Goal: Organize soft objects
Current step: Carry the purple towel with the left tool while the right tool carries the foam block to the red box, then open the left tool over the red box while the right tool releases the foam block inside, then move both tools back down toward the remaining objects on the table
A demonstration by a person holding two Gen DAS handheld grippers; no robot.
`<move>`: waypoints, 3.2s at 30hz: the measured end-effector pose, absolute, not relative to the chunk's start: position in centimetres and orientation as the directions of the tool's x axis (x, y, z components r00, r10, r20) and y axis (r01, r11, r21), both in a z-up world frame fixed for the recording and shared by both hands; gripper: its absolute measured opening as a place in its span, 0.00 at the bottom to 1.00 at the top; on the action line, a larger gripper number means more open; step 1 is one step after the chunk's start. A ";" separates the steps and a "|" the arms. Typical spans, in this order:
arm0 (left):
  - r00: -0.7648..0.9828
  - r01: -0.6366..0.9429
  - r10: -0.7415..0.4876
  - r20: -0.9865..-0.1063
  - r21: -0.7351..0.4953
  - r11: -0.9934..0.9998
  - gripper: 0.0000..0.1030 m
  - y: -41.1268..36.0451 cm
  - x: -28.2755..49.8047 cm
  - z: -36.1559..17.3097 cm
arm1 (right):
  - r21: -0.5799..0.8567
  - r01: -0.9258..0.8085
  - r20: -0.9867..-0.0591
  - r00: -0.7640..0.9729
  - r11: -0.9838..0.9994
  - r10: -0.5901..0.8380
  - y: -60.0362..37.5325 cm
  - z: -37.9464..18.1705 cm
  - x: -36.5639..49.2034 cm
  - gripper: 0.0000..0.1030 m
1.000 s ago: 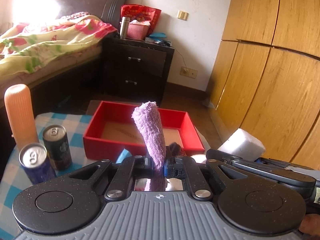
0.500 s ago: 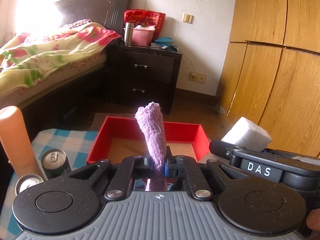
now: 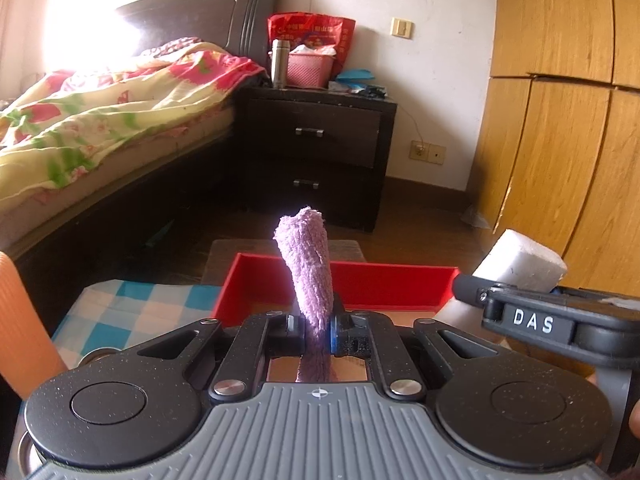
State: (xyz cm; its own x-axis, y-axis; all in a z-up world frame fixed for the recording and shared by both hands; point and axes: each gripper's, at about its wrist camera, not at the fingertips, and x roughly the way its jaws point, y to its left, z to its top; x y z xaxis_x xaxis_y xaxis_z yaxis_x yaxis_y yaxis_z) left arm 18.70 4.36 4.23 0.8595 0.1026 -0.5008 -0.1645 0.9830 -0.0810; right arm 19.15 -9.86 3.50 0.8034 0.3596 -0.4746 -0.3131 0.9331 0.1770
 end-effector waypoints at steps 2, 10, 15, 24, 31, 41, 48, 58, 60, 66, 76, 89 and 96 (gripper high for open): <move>0.854 -0.171 0.108 -0.508 -0.080 0.982 0.07 4.5 19.3 3.9 | 0.177 -0.307 -0.491 0.796 0.935 0.354 -9.8 3.0 20.3 0.30; 0.861 -0.179 0.114 -0.496 -0.086 0.980 0.10 4.9 22.0 3.7 | 0.189 -0.297 -0.547 0.760 0.936 0.351 -9.3 1.0 24.1 0.30; 0.859 -0.183 0.109 -0.500 -0.102 0.978 0.15 5.2 23.5 2.9 | 0.234 -0.285 -0.599 0.711 0.930 0.369 -9.1 -0.5 26.5 0.32; 0.858 -0.187 0.122 -0.499 -0.082 0.979 0.48 4.9 24.1 2.3 | 0.249 -0.253 -0.616 0.703 0.935 0.355 -9.2 -1.1 27.5 0.52; 0.855 -0.205 0.139 -0.499 -0.080 0.976 0.52 5.1 22.8 3.5 | 0.239 -0.254 -0.602 0.719 0.937 0.348 -9.7 0.3 26.7 0.54; 0.838 -0.195 0.131 -0.529 -0.066 0.979 0.61 4.9 18.7 4.3 | 0.218 -0.281 -0.605 0.712 0.935 0.355 -10.9 2.3 23.0 0.54; 0.821 -0.171 0.117 -0.559 -0.046 0.984 0.62 4.4 16.3 3.8 | 0.200 -0.278 -0.634 0.694 0.940 0.340 -12.1 1.8 20.5 0.55; 0.811 -0.176 0.111 -0.574 -0.059 0.983 0.64 4.7 12.3 3.7 | 0.230 -0.260 -0.630 0.694 0.938 0.348 -14.5 2.3 17.0 0.55; 0.807 -0.174 0.108 -0.580 -0.060 0.983 0.64 4.6 11.6 3.6 | 0.235 -0.262 -0.630 0.692 0.936 0.352 -14.9 2.4 16.3 0.55; 0.802 -0.169 0.102 -0.589 -0.059 0.984 0.64 4.5 9.7 3.3 | 0.232 -0.259 -0.641 0.684 0.937 0.348 -15.5 2.1 14.6 0.55; 0.749 -0.171 0.075 -0.658 -0.083 0.982 0.64 4.8 7.4 1.5 | 0.225 -0.284 -0.664 0.656 0.932 0.359 -15.3 1.2 12.5 0.55; 0.664 -0.172 0.029 -0.747 -0.114 0.979 0.64 4.5 4.2 -1.5 | 0.212 -0.401 -0.683 0.592 0.891 0.429 -13.8 0.4 9.1 0.55; 0.664 -0.168 0.034 -0.747 -0.106 0.980 0.64 4.3 4.0 -1.7 | 0.156 -0.531 -0.716 0.519 0.833 0.466 -10.3 -1.2 6.6 0.55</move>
